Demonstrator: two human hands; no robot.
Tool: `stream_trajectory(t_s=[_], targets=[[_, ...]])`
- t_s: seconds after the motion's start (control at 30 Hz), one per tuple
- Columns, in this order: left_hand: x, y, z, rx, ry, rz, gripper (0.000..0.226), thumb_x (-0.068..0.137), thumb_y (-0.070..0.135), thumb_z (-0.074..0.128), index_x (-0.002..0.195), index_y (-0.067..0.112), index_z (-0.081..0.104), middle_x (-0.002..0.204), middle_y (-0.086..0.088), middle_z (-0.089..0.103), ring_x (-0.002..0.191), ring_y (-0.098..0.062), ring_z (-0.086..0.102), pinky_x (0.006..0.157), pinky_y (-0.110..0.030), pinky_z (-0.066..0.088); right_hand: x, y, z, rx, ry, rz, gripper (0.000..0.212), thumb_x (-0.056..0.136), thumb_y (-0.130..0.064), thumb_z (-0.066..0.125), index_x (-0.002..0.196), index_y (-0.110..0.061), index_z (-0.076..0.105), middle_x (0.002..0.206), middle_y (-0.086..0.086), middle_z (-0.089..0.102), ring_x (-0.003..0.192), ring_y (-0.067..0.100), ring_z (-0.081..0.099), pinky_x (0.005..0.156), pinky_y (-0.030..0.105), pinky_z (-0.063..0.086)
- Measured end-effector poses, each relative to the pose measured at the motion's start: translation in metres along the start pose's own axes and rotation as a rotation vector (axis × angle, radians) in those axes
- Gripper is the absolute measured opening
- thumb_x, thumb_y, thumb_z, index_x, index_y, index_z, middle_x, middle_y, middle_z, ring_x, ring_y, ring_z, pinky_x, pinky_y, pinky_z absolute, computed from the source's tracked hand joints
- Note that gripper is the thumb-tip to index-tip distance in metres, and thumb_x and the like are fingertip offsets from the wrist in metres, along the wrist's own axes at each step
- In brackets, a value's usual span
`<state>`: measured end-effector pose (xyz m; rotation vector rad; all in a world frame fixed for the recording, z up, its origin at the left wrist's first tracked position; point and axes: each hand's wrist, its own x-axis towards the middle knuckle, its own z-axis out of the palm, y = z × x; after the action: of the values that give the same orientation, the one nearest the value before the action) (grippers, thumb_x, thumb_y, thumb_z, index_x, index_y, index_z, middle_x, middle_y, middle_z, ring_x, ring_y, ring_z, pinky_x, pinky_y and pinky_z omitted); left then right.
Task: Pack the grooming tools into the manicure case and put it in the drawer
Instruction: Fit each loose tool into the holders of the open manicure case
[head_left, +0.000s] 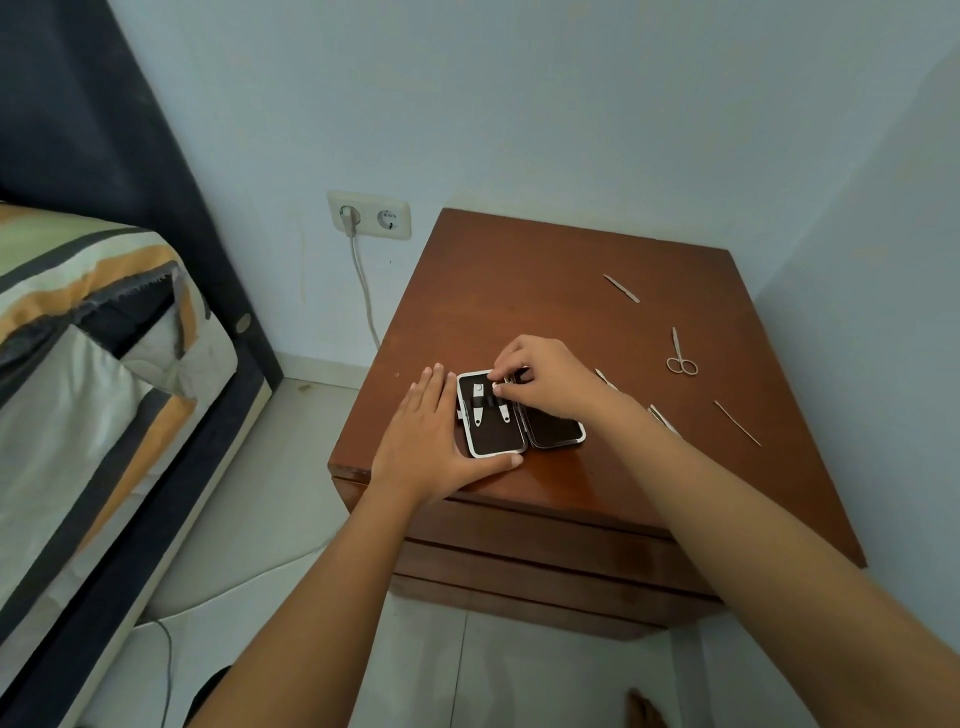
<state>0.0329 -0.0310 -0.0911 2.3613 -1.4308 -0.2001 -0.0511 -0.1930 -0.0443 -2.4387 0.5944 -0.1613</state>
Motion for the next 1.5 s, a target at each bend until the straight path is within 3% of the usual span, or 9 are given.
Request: stream_trajectory(t_s=[0.1,0.2,0.3,0.47,0.6,0.77,0.93,1.07,1.5], targets=[[0.000,-0.001,0.001,0.009,0.000,-0.002,0.128,0.056,0.093,0.034,0.150,0.011,0.004,0.159,-0.006,0.001,0.146,-0.015,-0.005,0.116,-0.030,-0.004,-0.013,0.019,-0.017,0.018,0.200,0.052,0.012,0.081,-0.014,0.067,0.091,-0.013,0.073,0.100,0.007,0.066,0.093,0.018,0.061,0.089,0.030,0.049],[0.000,0.000,0.000,0.020,-0.007,-0.009,0.128,0.056,0.093,0.034,0.150,0.012,0.003,0.160,-0.004,-0.001,0.145,-0.014,-0.007,0.115,-0.028,-0.005,-0.029,0.062,-0.044,0.022,0.527,0.277,0.011,0.079,-0.010,0.064,0.085,-0.011,0.073,0.096,0.013,0.070,0.090,0.026,0.063,0.087,0.030,0.044],[0.000,0.000,0.000,0.017,-0.007,-0.014,0.129,0.054,0.094,0.032,0.150,0.012,0.004,0.160,-0.004,-0.001,0.145,-0.014,-0.006,0.114,-0.028,-0.005,-0.049,0.107,-0.067,-0.028,0.648,0.495,0.009,0.078,-0.014,0.064,0.083,-0.010,0.071,0.096,0.019,0.069,0.090,0.031,0.061,0.082,0.031,0.043],[0.001,-0.001,0.001,0.029,-0.006,-0.016,0.128,0.054,0.094,0.031,0.150,0.013,0.004,0.160,-0.003,0.000,0.145,-0.014,-0.005,0.114,-0.029,-0.004,-0.057,0.132,-0.074,-0.021,0.586,0.619,0.019,0.073,-0.031,0.074,0.068,-0.015,0.066,0.088,0.019,0.065,0.085,0.032,0.061,0.081,0.035,0.050],[0.000,-0.001,0.000,0.038,0.002,-0.012,0.127,0.055,0.094,0.032,0.150,0.014,0.004,0.160,-0.003,0.001,0.146,-0.014,-0.005,0.113,-0.028,-0.004,-0.047,0.127,-0.070,-0.024,0.597,0.622,0.016,0.079,-0.018,0.070,0.071,-0.005,0.067,0.077,0.014,0.063,0.081,0.031,0.060,0.079,0.037,0.050],[0.001,-0.001,0.001,0.033,-0.005,-0.020,0.126,0.055,0.093,0.035,0.150,0.014,0.005,0.160,-0.003,0.001,0.146,-0.014,-0.005,0.113,-0.028,-0.004,-0.041,0.125,-0.064,-0.116,0.497,0.663,0.030,0.090,-0.018,0.051,0.086,0.006,0.069,0.095,0.028,0.067,0.093,0.042,0.058,0.084,0.042,0.050],[0.001,-0.001,0.001,0.028,-0.015,0.018,0.128,0.055,0.093,0.031,0.150,0.012,0.002,0.159,-0.003,0.000,0.145,-0.013,-0.006,0.115,-0.029,-0.004,-0.054,0.072,-0.049,-0.028,0.457,0.476,0.023,0.085,-0.026,0.061,0.070,-0.011,0.072,0.084,0.024,0.067,0.084,0.037,0.059,0.073,0.038,0.046],[0.000,-0.003,0.000,0.056,-0.049,0.056,0.123,0.059,0.090,0.026,0.150,0.012,-0.002,0.159,-0.002,-0.002,0.145,-0.014,-0.008,0.118,-0.032,-0.003,-0.073,0.006,-0.013,0.034,0.348,0.336,0.032,0.082,-0.017,0.061,0.053,-0.025,0.050,0.072,0.002,0.049,0.080,0.021,0.048,0.074,0.033,0.040],[-0.006,-0.004,-0.001,0.049,-0.130,0.102,0.114,0.063,0.086,0.018,0.150,0.015,0.000,0.159,0.000,-0.002,0.145,-0.017,-0.009,0.116,-0.032,-0.005,-0.101,-0.033,0.022,-0.256,0.151,0.361,0.024,0.085,-0.023,0.051,0.078,-0.005,0.065,0.100,0.012,0.058,0.101,0.029,0.050,0.077,0.038,0.044]])
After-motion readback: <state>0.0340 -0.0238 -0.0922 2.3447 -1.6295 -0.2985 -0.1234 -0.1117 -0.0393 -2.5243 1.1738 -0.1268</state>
